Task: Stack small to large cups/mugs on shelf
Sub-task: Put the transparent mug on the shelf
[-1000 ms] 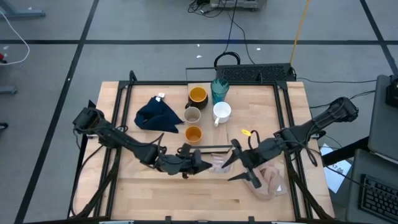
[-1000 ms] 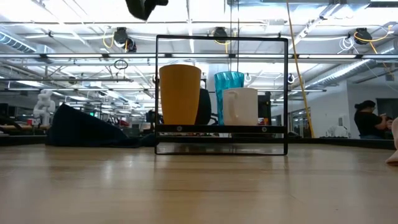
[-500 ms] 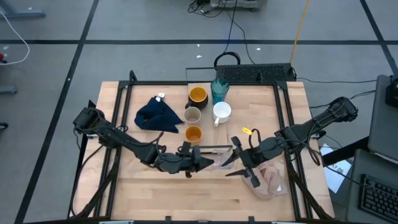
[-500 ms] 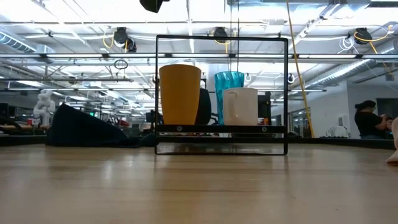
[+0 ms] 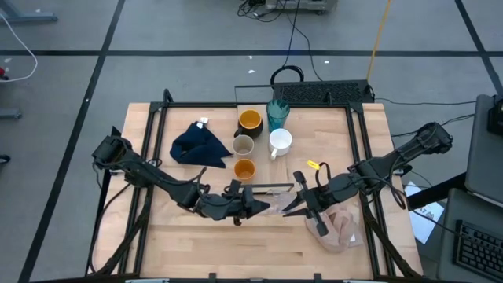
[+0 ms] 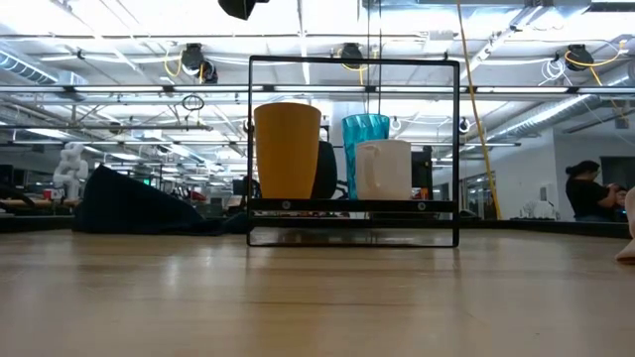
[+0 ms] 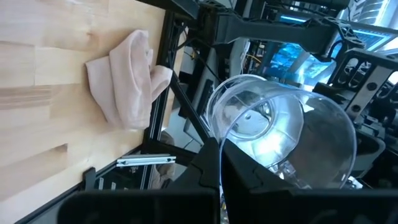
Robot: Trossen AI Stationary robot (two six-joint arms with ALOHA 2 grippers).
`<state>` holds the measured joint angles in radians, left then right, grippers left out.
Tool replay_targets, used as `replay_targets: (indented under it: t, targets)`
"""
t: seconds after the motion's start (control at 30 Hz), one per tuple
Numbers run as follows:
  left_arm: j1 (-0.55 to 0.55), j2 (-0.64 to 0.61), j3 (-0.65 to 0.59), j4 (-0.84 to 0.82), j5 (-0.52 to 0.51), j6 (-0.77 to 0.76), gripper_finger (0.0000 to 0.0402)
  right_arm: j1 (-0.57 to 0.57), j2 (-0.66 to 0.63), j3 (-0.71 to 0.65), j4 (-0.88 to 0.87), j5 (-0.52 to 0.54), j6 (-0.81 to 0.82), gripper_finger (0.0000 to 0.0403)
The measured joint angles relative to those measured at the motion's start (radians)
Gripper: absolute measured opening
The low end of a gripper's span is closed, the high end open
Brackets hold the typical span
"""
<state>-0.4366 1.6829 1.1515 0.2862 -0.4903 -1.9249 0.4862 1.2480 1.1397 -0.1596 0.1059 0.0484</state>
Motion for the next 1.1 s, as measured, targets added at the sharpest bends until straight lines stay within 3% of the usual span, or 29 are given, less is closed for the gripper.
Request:
replay_targets:
  t: [0.27, 0.83, 1.1]
  targets:
    - [-0.015, 0.0, 0.0, 0.028, -0.016, 0.012, 0.0006, 0.0, -0.012, 0.0, 0.0, -0.001, -0.005, 0.0015]
    - [-0.022, -0.001, 0.0, 0.204, -0.075, 0.155, 0.0082, -0.045, -0.116, 0.0, -0.046, 0.005, -0.043, 0.0012]
    - [-0.025, -0.001, 0.0, 0.275, -0.079, 0.188, 0.0087, -0.055, -0.153, -0.001, -0.07, 0.025, -0.057, 0.0012]
